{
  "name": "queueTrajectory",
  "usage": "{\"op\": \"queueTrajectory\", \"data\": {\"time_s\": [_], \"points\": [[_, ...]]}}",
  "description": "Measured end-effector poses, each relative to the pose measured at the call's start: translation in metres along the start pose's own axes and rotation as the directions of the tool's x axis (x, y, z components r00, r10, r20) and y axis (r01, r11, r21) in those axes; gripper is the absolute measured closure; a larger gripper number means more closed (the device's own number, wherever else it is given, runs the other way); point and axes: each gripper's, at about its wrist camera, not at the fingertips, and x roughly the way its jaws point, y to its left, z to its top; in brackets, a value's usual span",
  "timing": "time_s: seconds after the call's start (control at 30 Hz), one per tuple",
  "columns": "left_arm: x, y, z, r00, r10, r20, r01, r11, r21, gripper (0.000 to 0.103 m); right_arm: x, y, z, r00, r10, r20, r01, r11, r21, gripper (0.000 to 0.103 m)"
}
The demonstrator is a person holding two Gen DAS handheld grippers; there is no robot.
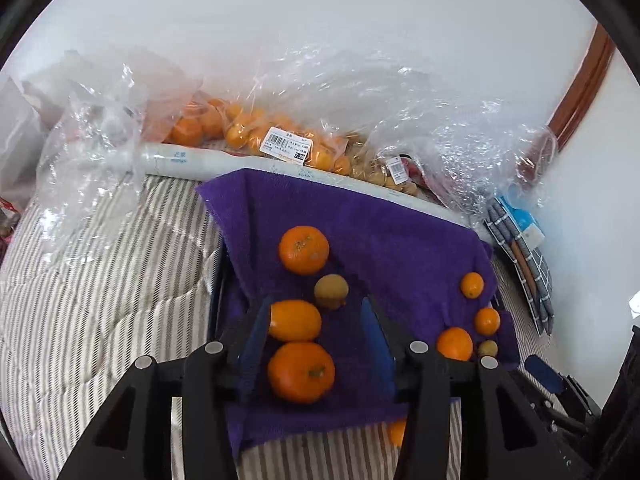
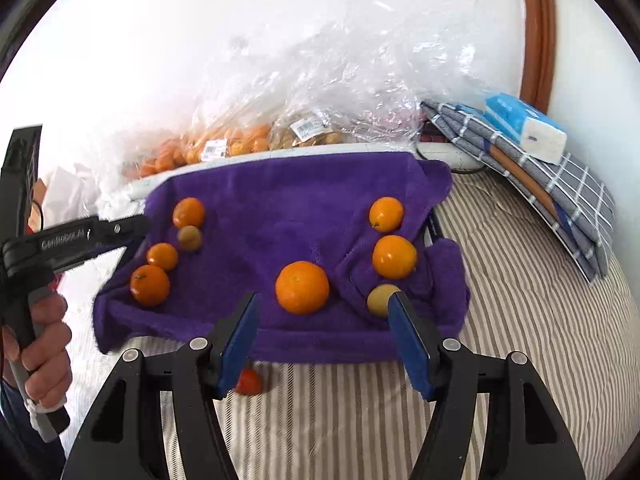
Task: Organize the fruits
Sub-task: 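Open both grippers to release the fruits onto the purple towel, then grasp the small red fruit with the right gripper while the left gripper grasps an orange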
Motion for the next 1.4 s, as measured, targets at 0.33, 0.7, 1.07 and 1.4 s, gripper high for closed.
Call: {"op": "queueTrajectory", "data": {"time_s": [0.33, 0.7, 1.07, 1.4], "points": [[-0.063, 0.000, -0.027, 0.998, 0.011, 0.054, -0.011, 1.000, 0.014, 0.052, -0.041, 0.005, -0.020, 0.999, -0.019, 0.029, 0.019, 1.000, -0.009, 0.038], [-0.084, 0.020, -0.067, 0.997, 0.054, 0.055, -0.054, 0.999, -0.006, 0.048, -0.037, 0.015, -0.055, 1.000, 0.019, -0.008, -0.019, 0.999, -0.042, 0.053], [-0.058, 0.052, -0.091, 0.995, 0.097, -0.022, -0.098, 0.994, -0.037, 0.048, 0.018, 0.046, -0.069, 0.994, 0.072, -0.087, -0.082, 0.990, -0.118, 0.062], [-0.041, 0.030, -0.091, 0.996, 0.086, -0.038, -0.086, 0.996, 0.012, 0.048, 0.037, 0.049, -0.063, 0.996, 0.040, -0.075, -0.054, 0.979, -0.198, 0.080]]}}
